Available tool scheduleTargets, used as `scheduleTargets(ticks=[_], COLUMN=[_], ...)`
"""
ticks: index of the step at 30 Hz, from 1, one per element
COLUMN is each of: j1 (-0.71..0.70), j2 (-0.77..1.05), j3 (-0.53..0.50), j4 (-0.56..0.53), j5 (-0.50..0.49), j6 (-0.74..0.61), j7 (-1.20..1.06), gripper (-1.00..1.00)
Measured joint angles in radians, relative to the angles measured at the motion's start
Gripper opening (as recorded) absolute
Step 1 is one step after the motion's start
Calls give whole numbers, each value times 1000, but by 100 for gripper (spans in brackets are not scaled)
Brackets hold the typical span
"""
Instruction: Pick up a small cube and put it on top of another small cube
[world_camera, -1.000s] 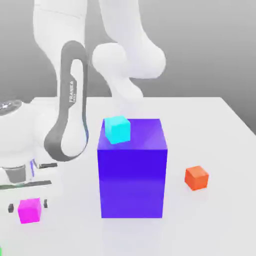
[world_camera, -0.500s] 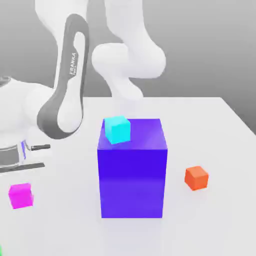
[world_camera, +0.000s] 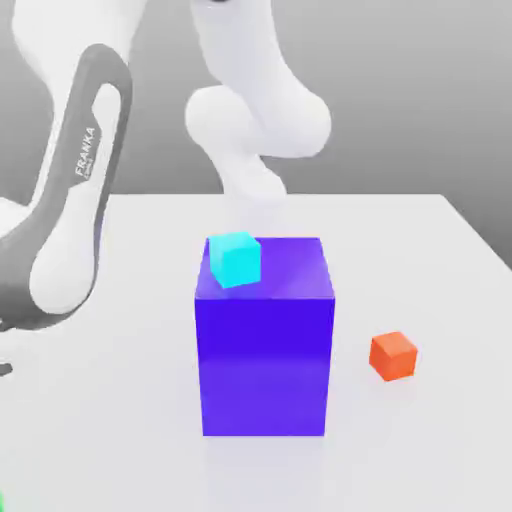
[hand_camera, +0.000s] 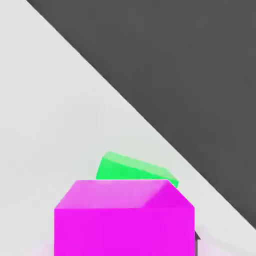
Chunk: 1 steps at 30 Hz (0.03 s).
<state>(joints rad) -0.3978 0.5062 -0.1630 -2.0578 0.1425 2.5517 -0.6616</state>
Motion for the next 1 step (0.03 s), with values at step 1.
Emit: scheduleTargets(ticks=[1], j1=[0], j2=[0], j3=[0], j4=[0], j5=[0], j6=[0], j7=[0], gripper=[100])
